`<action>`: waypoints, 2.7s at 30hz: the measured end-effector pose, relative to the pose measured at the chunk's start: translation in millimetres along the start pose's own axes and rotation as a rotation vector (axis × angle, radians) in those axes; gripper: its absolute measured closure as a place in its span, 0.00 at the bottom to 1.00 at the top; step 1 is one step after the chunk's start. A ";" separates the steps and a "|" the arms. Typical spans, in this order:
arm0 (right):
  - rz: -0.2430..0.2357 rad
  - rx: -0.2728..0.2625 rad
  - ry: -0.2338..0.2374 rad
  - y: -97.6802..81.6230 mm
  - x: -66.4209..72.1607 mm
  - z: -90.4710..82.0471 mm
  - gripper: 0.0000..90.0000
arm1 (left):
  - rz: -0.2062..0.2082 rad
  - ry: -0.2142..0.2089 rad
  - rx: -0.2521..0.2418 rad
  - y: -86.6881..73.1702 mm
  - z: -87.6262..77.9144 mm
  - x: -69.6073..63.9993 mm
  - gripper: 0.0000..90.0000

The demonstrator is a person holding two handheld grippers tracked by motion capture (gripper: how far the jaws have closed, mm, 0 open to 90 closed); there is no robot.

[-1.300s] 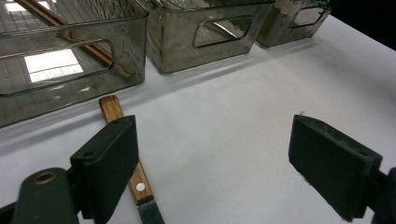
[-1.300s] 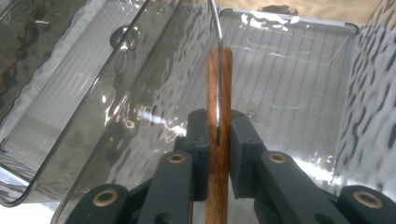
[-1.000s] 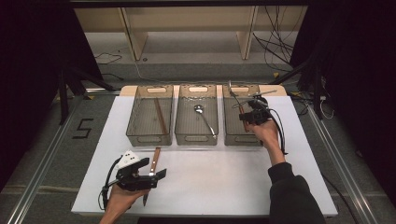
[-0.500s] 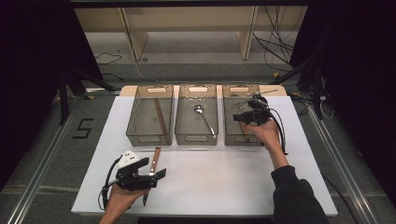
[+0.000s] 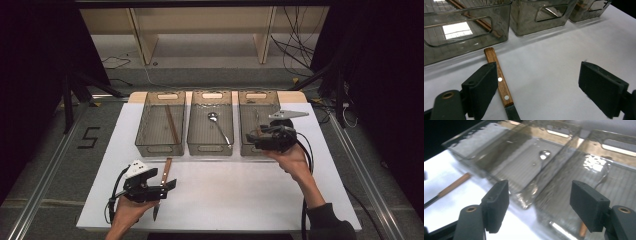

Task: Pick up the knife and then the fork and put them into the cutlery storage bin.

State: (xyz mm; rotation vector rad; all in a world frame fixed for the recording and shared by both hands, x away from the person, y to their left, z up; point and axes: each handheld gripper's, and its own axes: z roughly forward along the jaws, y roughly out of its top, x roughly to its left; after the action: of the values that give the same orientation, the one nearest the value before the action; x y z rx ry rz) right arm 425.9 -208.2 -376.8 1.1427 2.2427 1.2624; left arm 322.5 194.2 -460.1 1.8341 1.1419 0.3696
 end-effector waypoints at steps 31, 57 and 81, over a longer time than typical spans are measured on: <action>-0.102 -0.011 0.104 -66.5 52.8 -13.2 0.28 | -0.027 0.153 0.308 12.7 27.1 14.7 0.42; -0.115 -0.003 0.124 -82.4 63.9 -16.5 0.25 | 0.040 0.182 0.368 4.2 41.7 13.7 0.72; -0.125 -0.016 0.123 -82.2 63.6 -20.2 0.27 | 0.100 0.169 0.334 4.0 37.5 9.5 0.85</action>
State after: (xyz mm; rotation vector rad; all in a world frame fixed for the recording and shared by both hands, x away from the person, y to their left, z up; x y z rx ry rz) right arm 333.8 -194.1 -427.1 0.9263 2.3475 1.3305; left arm 354.0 181.2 -478.9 2.1907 1.2903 0.4169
